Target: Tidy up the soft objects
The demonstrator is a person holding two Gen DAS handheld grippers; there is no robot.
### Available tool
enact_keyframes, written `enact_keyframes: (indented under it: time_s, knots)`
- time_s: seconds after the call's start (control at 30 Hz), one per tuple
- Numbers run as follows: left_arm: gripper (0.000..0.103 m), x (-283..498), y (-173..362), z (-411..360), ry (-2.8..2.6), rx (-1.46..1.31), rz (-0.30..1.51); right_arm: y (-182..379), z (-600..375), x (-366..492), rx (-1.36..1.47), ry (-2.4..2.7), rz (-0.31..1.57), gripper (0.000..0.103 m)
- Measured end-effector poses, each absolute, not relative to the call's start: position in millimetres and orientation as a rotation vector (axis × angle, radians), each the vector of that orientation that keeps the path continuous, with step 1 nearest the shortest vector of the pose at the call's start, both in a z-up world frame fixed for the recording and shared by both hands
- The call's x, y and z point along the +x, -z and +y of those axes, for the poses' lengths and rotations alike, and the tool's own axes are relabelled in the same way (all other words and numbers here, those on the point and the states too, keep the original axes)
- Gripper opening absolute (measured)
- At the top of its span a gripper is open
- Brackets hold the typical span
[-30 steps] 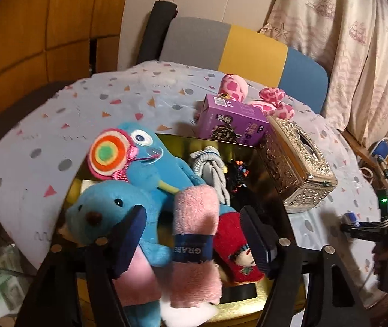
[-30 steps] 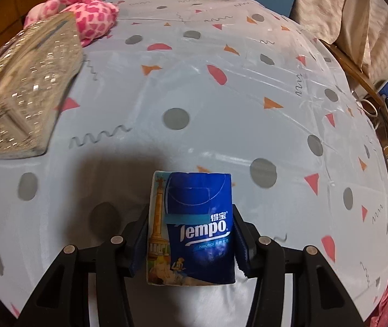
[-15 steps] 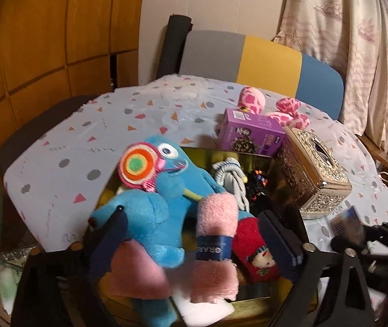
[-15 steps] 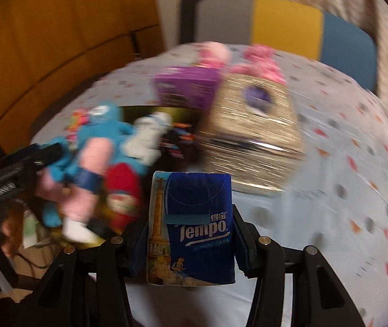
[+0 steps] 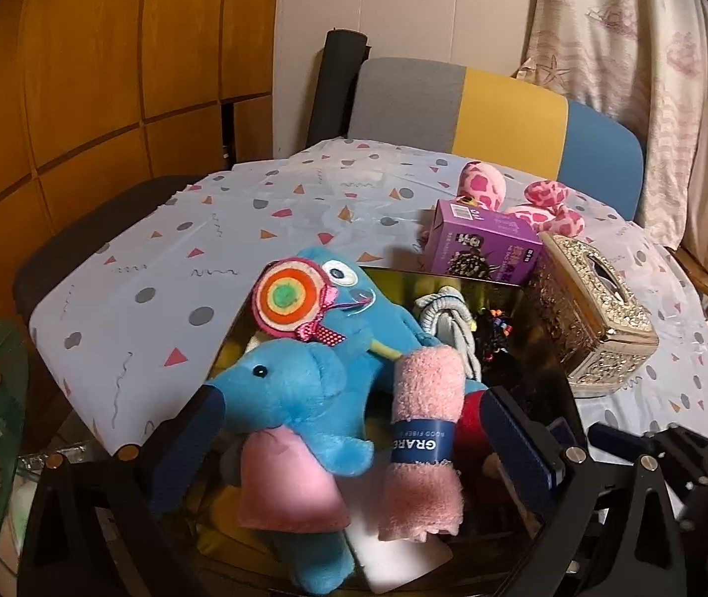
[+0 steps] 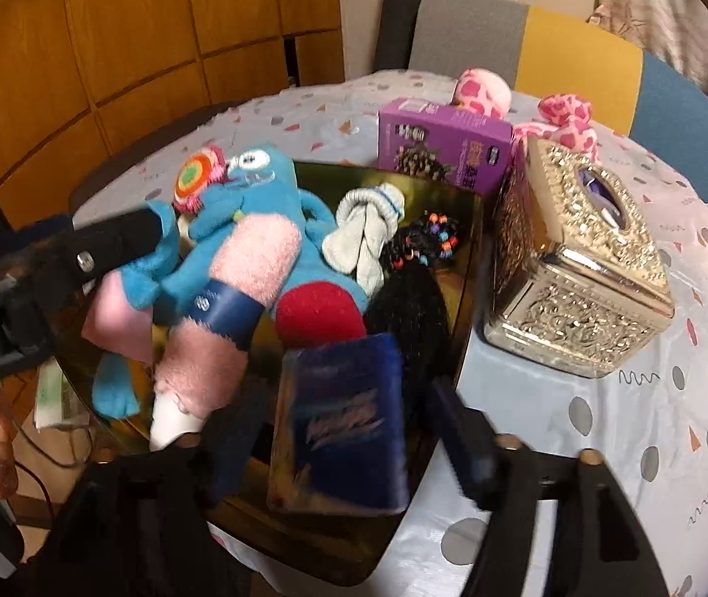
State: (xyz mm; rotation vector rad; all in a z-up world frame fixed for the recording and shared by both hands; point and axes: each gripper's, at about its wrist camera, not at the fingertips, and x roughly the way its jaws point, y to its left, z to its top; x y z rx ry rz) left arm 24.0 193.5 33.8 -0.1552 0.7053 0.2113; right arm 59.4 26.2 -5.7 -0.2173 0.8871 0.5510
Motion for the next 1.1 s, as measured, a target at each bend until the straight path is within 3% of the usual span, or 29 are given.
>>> enact_keyframes:
  time_s: [0.37,0.77,1.1]
  knots:
    - [0.103,5.3,-47.5,179.0,-0.222,-0.157,0.626,-30.1,-27.7,50.0,-0.011,-0.26,0.762,0.074]
    - [0.103,-7.1,-28.0,120.7,-0.186,-0.078,0.641,-21.5,-77.5,36.6,-0.013,-0.014,0.726,0.074]
    - [0.103,-8.8,-27.7,119.8,-0.191,-0.099,0.644,-22.7,-76.9,27.9,-0.012,-0.044,0.691,0.074]
